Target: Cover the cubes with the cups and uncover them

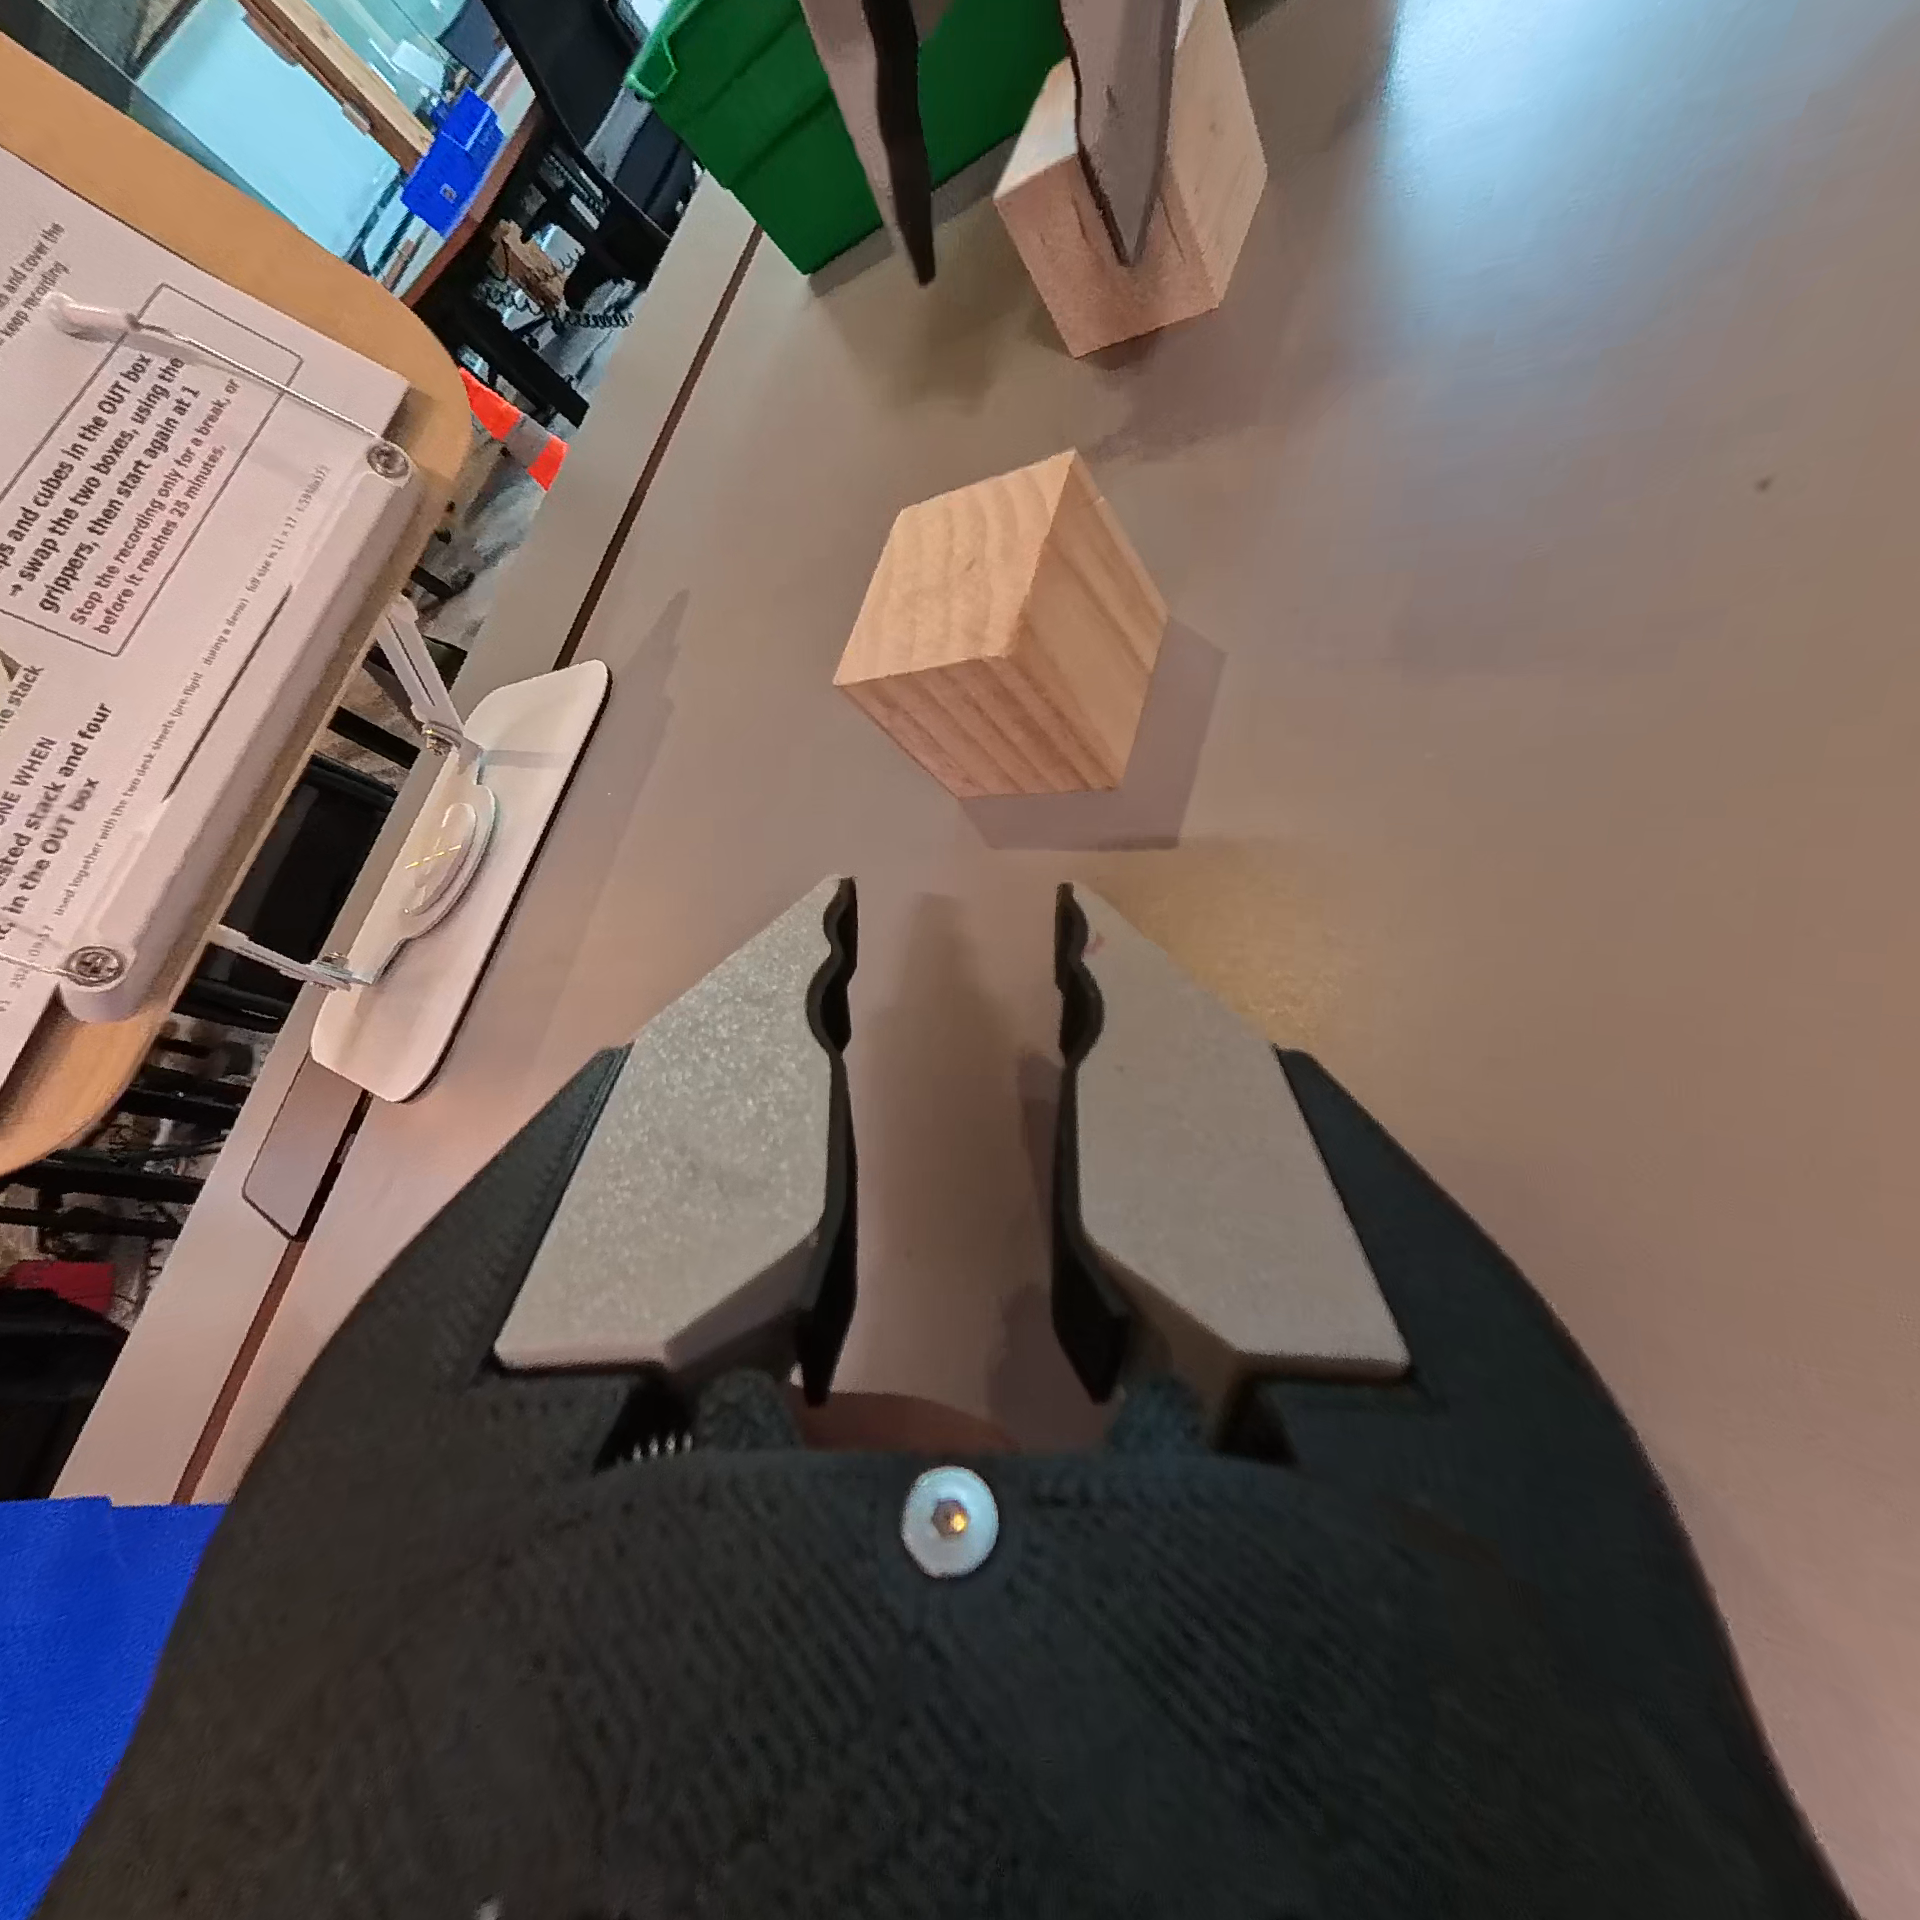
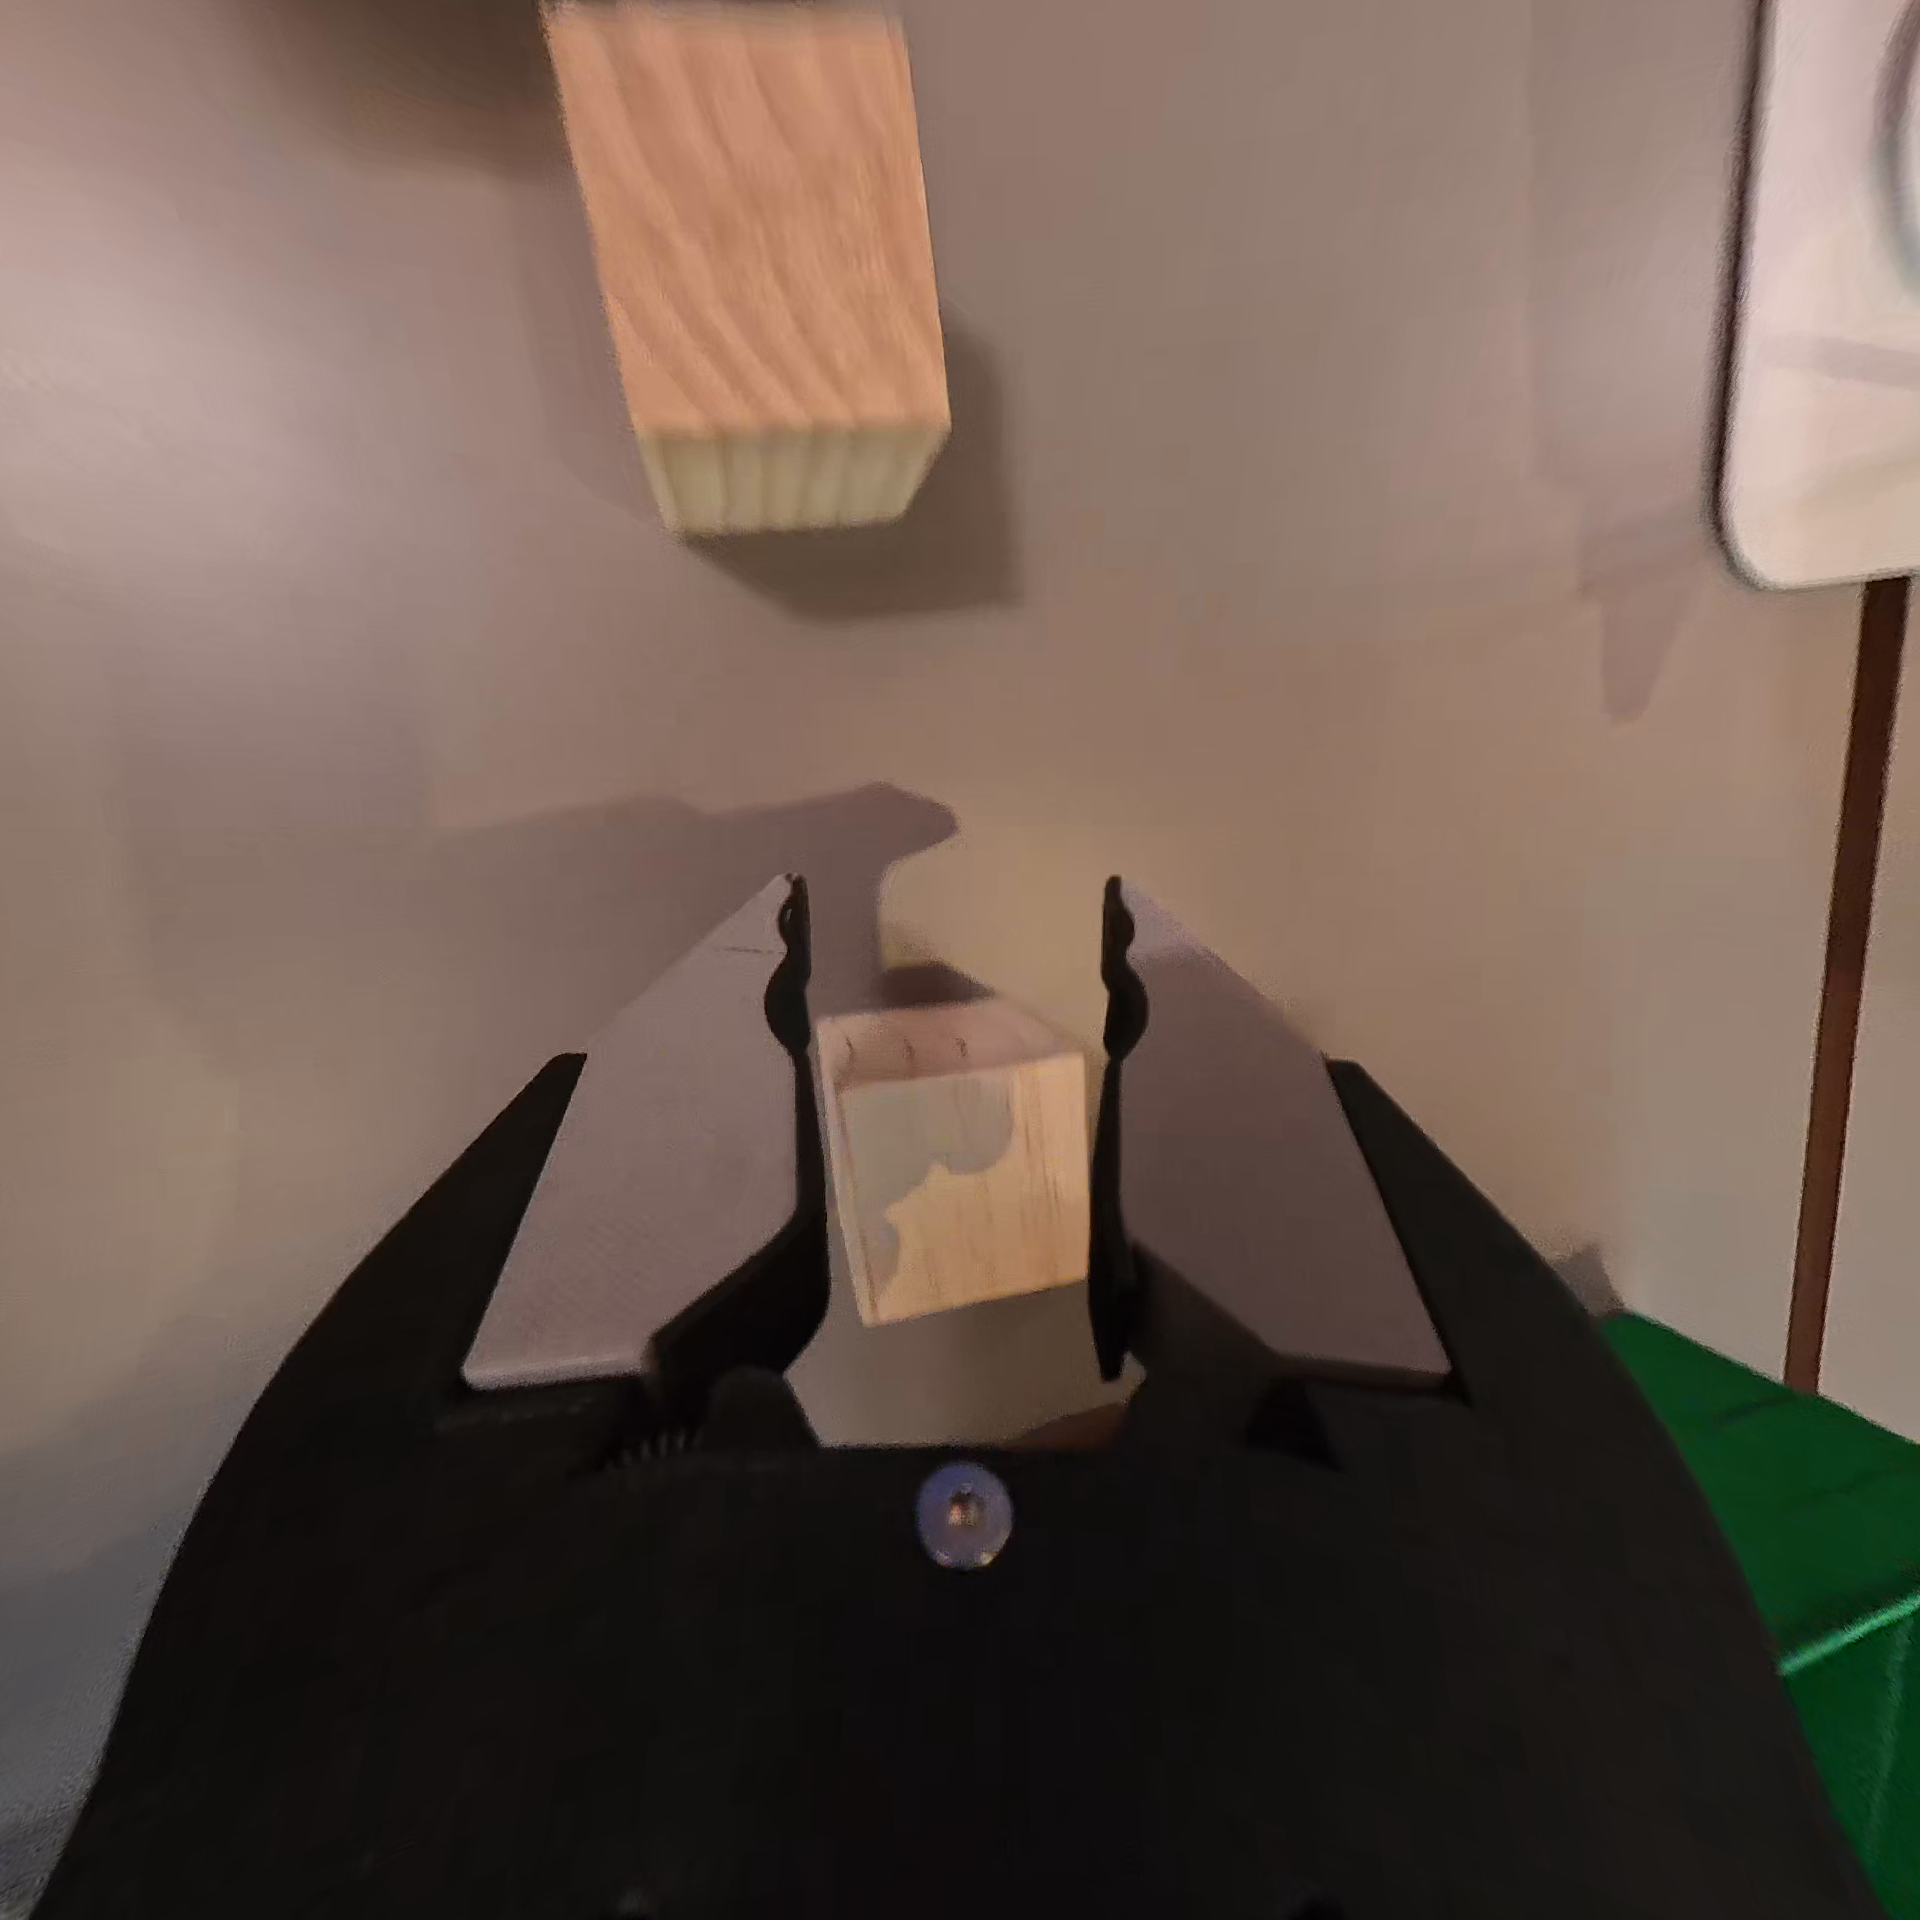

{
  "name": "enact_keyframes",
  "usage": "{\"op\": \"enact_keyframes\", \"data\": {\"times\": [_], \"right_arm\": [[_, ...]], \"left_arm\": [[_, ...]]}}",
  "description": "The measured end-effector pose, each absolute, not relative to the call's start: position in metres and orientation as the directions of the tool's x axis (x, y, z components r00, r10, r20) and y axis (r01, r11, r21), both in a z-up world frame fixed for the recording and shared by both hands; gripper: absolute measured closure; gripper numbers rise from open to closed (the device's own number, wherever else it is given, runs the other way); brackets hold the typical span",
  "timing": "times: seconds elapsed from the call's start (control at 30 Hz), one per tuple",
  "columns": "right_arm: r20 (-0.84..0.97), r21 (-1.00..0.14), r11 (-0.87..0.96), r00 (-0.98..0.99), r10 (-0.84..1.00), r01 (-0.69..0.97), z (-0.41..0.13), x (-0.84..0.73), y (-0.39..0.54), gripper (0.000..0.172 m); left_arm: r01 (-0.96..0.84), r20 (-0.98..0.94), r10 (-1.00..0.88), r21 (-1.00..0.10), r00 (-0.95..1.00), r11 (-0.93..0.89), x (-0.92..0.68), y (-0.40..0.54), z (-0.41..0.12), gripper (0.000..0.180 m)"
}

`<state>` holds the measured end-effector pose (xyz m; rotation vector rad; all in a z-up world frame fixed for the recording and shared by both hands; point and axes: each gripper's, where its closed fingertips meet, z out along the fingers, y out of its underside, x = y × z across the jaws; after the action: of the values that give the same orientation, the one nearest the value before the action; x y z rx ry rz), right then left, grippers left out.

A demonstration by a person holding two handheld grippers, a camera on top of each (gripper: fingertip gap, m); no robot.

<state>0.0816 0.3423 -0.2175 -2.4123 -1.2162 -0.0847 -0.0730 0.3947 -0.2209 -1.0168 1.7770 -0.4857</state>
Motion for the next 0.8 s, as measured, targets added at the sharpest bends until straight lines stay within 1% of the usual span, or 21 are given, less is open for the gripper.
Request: {"op": "enact_keyframes", "data": {"times": [0.07, 0.17, 0.23, 0.27, 0.33, 0.37, 0.43, 0.5, 0.57, 0.63, 0.67, 0.73, 0.8], "right_arm": [[0.26, -0.472, -0.464, 0.621, 0.739, 0.75, -0.203, 0.058, 0.347, 0.117], [0.27, -0.626, -0.376, 0.642, 0.718, 0.683, -0.185, 0.025, 0.349, 0.116], [0.269, -0.697, -0.333, 0.661, 0.7, 0.635, -0.178, 0.011, 0.348, 0.116], [0.268, -0.728, -0.311, 0.671, 0.691, 0.611, -0.175, 0.005, 0.348, 0.116], [0.245, -0.784, -0.28, 0.689, 0.682, 0.555, -0.172, -0.002, 0.347, 0.117], [0.224, -0.796, -0.279, 0.69, 0.688, 0.538, -0.174, -0.005, 0.345, 0.118], [0.212, -0.783, -0.295, 0.68, 0.702, 0.548, -0.182, -0.005, 0.342, 0.117], [0.227, -0.765, -0.298, 0.672, 0.705, 0.571, -0.189, -0.002, 0.342, 0.116], [0.204, -0.76, -0.313, 0.666, 0.717, 0.569, -0.195, -0.003, 0.34, 0.116], [0.194, -0.753, -0.324, 0.663, 0.723, 0.573, -0.199, -0.003, 0.339, 0.116], [0.195, -0.75, -0.322, 0.659, 0.727, 0.577, -0.2, -0.003, 0.338, 0.116], [0.195, -0.748, -0.319, 0.653, 0.732, 0.582, -0.201, -0.004, 0.336, 0.116], [0.195, -0.745, -0.318, 0.647, 0.737, 0.586, -0.202, -0.005, 0.335, 0.116]], "left_arm": [[-0.409, -0.541, -0.832, -0.735, -0.127, 0.54, -0.073, 0.393, -0.208, 0.14], [-0.401, -0.487, -0.87, -0.813, 0.073, 0.422, -0.079, 0.412, -0.163, 0.141], [-0.437, -0.377, -0.886, -0.868, 0.27, 0.236, -0.1, 0.444, -0.135, 0.141], [-0.422, -0.321, -0.885, -0.892, 0.337, 0.163, -0.114, 0.457, -0.12, 0.141], [-0.36, -0.248, -0.868, -0.929, 0.43, 0.086, -0.143, 0.483, -0.09, 0.141], [-0.368, -0.248, -0.848, -0.927, 0.469, 0.067, -0.16, 0.501, -0.082, 0.142], [-0.436, -0.251, -0.852, -0.899, 0.459, 0.03, -0.185, 0.53, -0.084, 0.14], [-0.526, -0.213, -0.905, -0.85, 0.368, -0.014, -0.199, 0.549, -0.105, 0.135], [-0.631, -0.214, -0.919, -0.774, 0.332, -0.047, -0.215, 0.576, -0.129, 0.127], [-0.697, -0.14, -0.949, -0.71, 0.282, -0.102, -0.223, 0.586, -0.151, 0.127], [-0.73, -0.089, -0.967, -0.673, 0.239, -0.119, -0.224, 0.585, -0.161, 0.131], [-0.798, -0.016, -0.987, -0.591, 0.162, -0.121, -0.228, 0.582, -0.182, 0.126], [-0.866, -0.026, -0.992, -0.491, 0.121, -0.093, -0.237, 0.587, -0.203, 0.121]]}}
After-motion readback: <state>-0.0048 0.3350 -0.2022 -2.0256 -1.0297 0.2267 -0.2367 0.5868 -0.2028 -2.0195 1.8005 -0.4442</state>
